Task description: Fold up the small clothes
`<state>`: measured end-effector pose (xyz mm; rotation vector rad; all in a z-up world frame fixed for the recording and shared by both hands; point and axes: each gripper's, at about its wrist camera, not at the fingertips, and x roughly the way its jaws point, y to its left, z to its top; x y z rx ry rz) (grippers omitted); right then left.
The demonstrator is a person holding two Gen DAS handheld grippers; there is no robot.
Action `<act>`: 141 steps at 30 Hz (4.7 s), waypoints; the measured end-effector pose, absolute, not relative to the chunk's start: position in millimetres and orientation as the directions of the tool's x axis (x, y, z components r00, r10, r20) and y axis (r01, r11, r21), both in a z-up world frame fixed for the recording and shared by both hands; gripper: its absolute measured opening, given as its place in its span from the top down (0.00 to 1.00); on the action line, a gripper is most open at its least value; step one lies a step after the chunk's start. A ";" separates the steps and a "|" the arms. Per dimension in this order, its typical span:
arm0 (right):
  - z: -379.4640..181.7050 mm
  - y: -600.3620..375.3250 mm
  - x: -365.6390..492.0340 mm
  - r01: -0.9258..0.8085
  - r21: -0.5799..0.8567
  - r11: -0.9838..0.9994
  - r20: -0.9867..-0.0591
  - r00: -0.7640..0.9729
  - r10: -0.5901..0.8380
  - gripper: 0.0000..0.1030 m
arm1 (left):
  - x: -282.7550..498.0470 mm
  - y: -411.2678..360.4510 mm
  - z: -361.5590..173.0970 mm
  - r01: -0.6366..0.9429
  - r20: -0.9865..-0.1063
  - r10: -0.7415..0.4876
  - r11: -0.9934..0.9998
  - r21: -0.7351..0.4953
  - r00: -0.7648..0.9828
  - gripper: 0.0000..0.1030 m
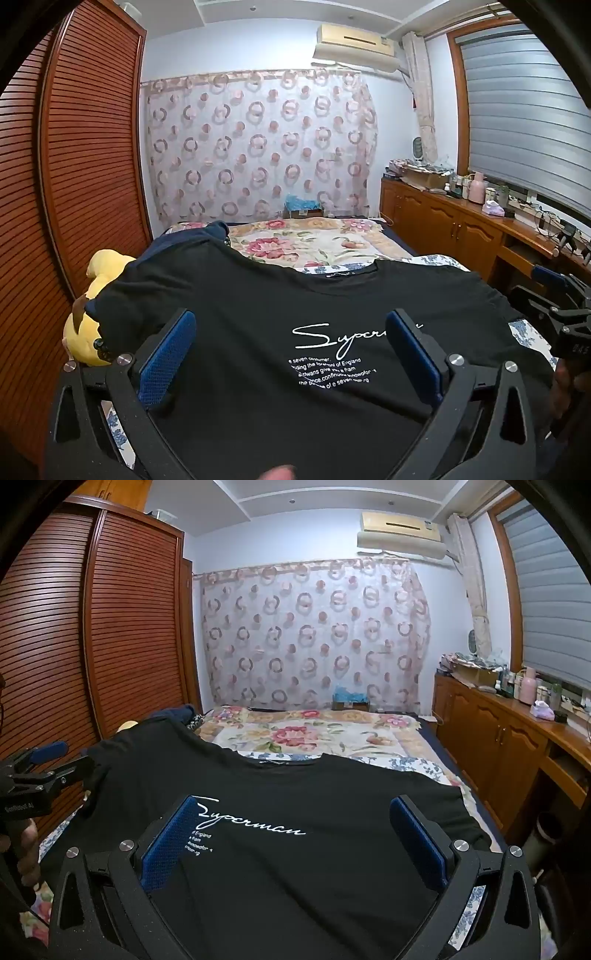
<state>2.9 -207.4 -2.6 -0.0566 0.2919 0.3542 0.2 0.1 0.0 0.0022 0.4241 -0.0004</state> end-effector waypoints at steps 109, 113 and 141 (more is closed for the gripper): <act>-12.0 -206.7 32.0 -0.446 0.041 0.894 -0.356 0.830 0.430 0.00 | -2.3 46.6 -11.6 -0.066 -0.481 0.063 0.998 0.011 0.874 0.00; -10.9 -204.0 40.4 -0.463 0.034 0.885 -0.372 0.816 0.441 0.00 | -3.2 65.3 -19.8 -0.095 -0.503 0.096 0.995 0.028 0.859 0.00; -5.1 -167.7 98.1 -0.643 -0.039 0.765 -0.468 0.688 0.555 0.00 | 42.8 185.8 -41.7 -0.060 -0.616 -0.021 0.992 -0.111 0.787 0.57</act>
